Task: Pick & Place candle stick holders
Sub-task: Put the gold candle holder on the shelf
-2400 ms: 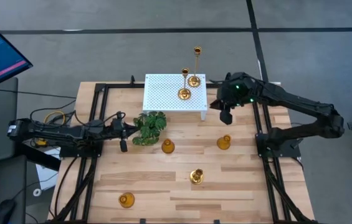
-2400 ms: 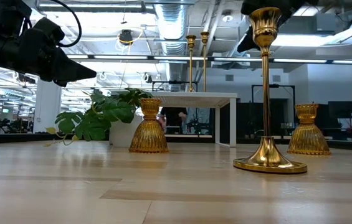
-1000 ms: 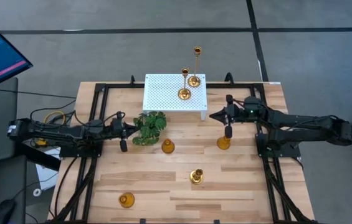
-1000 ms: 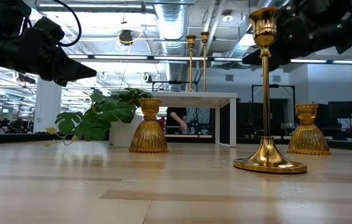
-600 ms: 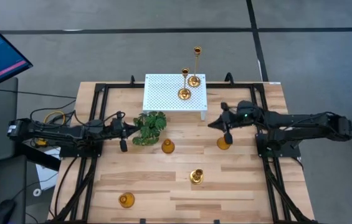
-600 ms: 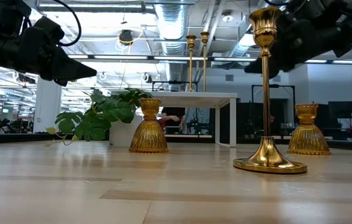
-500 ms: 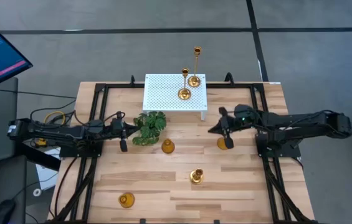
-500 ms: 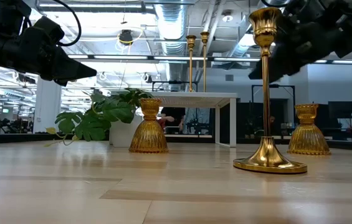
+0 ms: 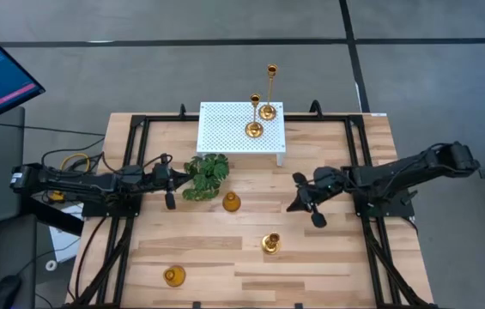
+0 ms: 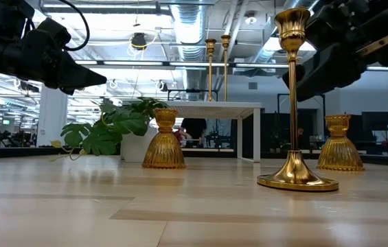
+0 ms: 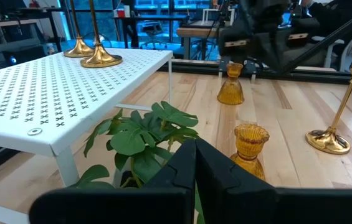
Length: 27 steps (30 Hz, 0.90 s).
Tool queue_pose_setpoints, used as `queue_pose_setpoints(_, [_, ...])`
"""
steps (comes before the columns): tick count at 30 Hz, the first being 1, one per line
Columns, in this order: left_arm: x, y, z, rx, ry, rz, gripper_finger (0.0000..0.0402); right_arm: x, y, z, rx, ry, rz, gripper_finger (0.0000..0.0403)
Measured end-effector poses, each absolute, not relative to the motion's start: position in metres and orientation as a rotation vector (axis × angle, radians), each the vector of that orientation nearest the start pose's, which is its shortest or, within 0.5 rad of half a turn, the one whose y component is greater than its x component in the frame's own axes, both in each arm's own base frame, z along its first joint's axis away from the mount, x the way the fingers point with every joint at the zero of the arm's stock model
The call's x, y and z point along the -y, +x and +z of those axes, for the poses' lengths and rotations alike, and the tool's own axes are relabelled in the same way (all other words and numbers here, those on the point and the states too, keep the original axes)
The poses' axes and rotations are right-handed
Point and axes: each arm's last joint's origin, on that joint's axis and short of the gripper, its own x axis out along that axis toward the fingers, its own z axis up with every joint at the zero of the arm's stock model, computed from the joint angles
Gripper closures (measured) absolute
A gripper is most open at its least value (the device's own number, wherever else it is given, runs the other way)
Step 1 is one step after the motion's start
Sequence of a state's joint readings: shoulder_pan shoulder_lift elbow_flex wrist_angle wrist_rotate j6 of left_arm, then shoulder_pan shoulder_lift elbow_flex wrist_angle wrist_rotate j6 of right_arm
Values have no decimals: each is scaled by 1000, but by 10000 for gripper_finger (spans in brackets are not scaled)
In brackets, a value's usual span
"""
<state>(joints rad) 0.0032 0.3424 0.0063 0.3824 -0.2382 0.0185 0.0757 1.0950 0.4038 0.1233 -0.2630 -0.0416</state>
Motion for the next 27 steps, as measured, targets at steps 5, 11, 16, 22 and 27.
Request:
queue_pose_setpoints(5, [-7,118,172,44,13,242,396,-36,211,176,-532,53,383,402])
queue_pose_setpoints(11, [-7,118,172,44,13,242,396,-50,216,169,-533,52,438,402])
queue_pose_setpoints(16, [-7,118,172,44,13,242,396,-60,224,161,-520,73,453,397])
queue_pose_setpoints(22, [-7,118,172,44,13,241,396,-66,231,148,-528,74,409,349])
queue_pose_setpoints(27, [-7,118,172,44,13,242,396,-68,237,139,-532,109,396,296])
